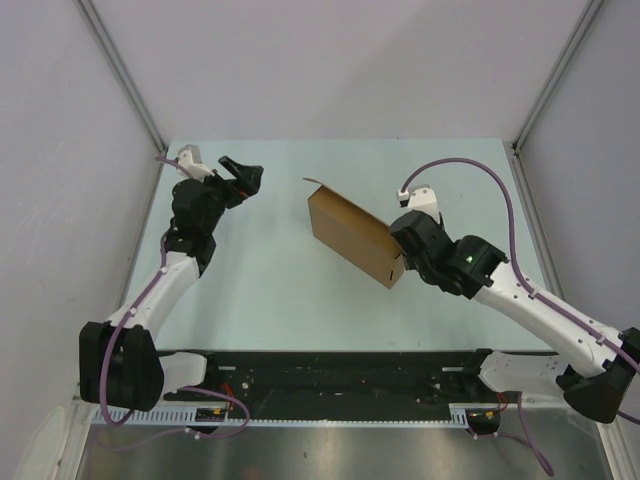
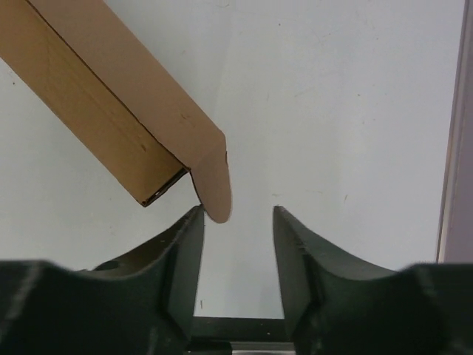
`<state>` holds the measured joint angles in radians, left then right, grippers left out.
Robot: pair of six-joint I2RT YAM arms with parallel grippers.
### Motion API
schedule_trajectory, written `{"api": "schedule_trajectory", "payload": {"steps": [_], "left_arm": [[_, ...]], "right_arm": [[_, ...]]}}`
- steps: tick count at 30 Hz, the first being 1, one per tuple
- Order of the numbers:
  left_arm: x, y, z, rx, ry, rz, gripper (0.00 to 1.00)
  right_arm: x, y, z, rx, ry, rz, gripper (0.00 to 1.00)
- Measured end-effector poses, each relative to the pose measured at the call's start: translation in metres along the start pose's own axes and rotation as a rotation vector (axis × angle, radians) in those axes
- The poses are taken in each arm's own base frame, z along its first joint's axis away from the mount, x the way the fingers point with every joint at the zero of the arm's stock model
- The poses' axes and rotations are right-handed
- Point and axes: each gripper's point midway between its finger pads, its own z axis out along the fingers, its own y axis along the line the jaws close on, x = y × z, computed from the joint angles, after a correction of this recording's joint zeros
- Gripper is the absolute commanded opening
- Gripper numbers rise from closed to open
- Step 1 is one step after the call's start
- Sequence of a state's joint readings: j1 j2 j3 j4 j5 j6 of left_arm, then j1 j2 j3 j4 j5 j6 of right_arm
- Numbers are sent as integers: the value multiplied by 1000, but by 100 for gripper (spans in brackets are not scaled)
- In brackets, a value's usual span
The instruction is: Fold the paper box
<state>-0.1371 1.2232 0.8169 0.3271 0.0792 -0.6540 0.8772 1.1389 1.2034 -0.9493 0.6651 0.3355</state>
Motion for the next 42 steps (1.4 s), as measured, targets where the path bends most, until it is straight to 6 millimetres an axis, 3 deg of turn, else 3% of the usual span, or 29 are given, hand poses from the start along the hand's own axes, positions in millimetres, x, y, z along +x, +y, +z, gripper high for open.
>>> {"api": "schedule_trajectory", "payload": {"steps": [4, 11, 16, 22, 29, 34, 42], "left_arm": [[0, 0, 0, -1, 0, 0, 100], [0, 0, 0, 0, 1, 0, 100], [0, 0, 0, 0, 2, 0, 100], [0, 0, 0, 0, 2, 3, 100], [3, 2, 1, -4, 8, 7, 100], [4, 3, 2, -6, 12, 6, 100], [7, 6, 2, -15, 24, 6, 100]], "right_arm": [[-2, 0, 5, -5, -5, 0, 35], [2, 6, 11, -29, -5, -9, 35], [7, 8, 16, -36, 1, -20, 46], [3, 9, 15, -44, -18, -9, 46], [-4, 8, 0, -77, -69, 17, 47], [-3, 9, 2, -69, -63, 7, 39], [-1, -1, 14, -26, -34, 2, 34]]}}
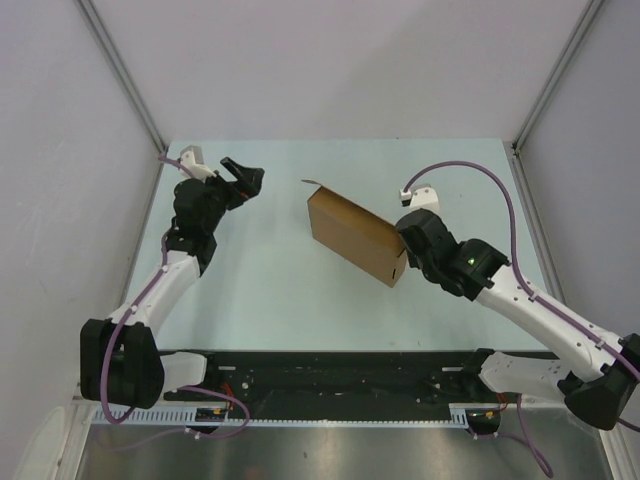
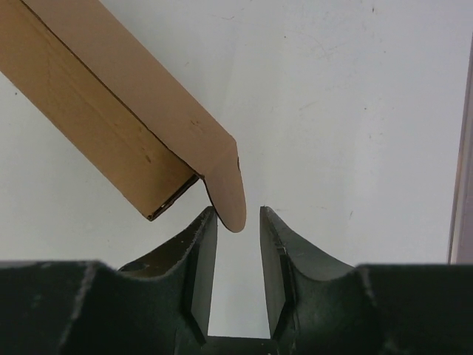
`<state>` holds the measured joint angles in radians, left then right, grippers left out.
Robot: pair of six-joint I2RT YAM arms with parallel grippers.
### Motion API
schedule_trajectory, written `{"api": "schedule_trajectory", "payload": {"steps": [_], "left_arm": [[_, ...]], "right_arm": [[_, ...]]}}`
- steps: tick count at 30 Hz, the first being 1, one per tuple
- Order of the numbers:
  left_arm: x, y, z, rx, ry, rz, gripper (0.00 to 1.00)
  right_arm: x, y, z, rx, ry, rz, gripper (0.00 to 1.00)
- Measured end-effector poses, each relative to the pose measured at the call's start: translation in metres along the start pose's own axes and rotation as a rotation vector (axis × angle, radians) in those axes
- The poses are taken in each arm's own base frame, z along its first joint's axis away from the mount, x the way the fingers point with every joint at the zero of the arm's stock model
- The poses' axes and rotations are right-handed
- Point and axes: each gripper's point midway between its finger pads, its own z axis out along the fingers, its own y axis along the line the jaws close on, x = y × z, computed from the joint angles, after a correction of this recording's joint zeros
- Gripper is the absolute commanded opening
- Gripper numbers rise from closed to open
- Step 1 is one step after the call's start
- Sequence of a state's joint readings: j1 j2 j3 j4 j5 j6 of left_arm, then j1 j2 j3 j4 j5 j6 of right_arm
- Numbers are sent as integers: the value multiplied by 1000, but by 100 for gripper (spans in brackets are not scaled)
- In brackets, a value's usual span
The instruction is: Fold the paper box
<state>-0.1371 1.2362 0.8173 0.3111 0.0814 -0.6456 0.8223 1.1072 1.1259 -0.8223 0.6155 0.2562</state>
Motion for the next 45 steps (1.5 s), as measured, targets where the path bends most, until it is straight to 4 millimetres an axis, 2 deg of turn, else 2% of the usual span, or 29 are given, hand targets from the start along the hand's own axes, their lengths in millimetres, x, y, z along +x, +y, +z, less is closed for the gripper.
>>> {"api": "schedule_trajectory", "payload": {"steps": [11, 17, 28, 37, 45], "left_arm": [[-4, -5, 4, 14, 2, 2, 100], [-2, -9, 4, 36, 15, 4, 100], [7, -38, 8, 223, 80, 108, 100], [4, -68, -2, 447, 22, 306, 88], [37, -62, 1, 552, 52, 411, 73]], "right_arm": [[9, -4, 12, 0, 27, -8, 22], [12, -4, 15, -9, 32, -23, 6], [12, -10, 16, 3, 28, -30, 3], [13, -11, 15, 1, 29, -41, 4], [13, -11, 15, -7, 32, -54, 3]]}}
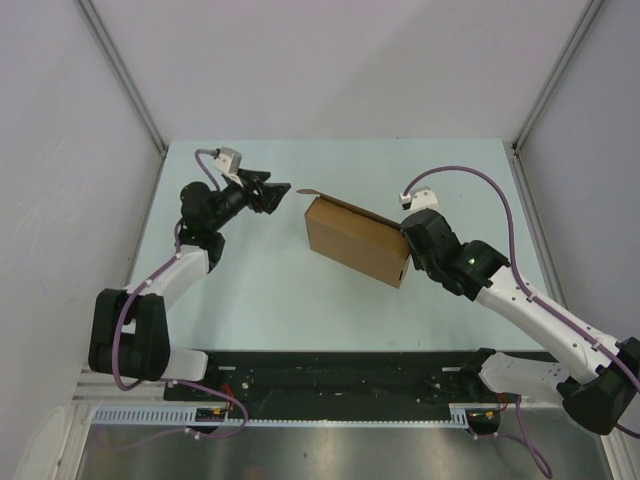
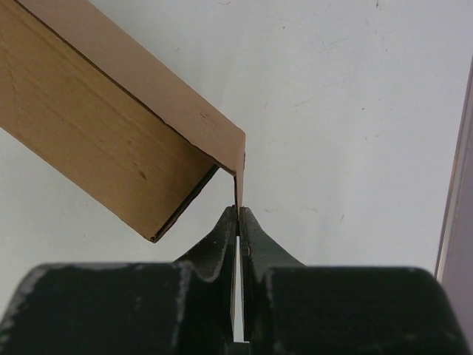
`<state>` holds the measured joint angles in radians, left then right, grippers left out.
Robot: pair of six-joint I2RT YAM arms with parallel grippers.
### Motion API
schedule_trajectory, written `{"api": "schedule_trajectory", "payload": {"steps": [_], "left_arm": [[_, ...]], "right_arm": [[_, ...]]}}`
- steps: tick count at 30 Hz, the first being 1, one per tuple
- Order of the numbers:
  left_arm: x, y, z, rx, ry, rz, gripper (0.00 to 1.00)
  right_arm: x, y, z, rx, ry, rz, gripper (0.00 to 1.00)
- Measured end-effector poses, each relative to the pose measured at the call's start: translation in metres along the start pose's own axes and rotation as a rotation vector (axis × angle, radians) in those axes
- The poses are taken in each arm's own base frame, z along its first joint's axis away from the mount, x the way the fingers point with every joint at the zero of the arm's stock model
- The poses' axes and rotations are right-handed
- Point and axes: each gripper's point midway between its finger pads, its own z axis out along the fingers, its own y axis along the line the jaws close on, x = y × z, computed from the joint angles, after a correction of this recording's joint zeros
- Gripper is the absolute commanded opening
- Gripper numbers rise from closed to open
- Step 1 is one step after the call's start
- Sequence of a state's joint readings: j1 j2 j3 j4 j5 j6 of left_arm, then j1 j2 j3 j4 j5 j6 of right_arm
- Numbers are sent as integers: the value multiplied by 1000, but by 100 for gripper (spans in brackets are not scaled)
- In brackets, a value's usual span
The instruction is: Fold the paper box
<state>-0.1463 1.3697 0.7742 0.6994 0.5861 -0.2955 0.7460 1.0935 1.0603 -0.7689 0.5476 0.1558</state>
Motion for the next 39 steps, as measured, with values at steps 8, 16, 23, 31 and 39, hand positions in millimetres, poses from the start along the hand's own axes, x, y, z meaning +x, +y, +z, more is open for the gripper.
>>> {"api": "schedule_trajectory", "payload": {"steps": [8, 16, 23, 31, 39], "left_arm": [[10, -12, 5, 75, 21, 125, 68], [36, -35, 14, 154, 91, 272, 77], [53, -32, 21, 163, 151, 332, 71], [52, -30, 37, 165, 166, 387, 55], [56, -32, 43, 170, 178, 408, 25]], "right_arm": [[0, 1, 0, -8, 1, 0, 4], [0, 2, -1, -14, -1, 3, 4], [0, 2, -2, -18, -1, 3, 4], [0, 3, -2, -23, 0, 3, 4], [0, 2, -2, -23, 1, 4, 3]]}}
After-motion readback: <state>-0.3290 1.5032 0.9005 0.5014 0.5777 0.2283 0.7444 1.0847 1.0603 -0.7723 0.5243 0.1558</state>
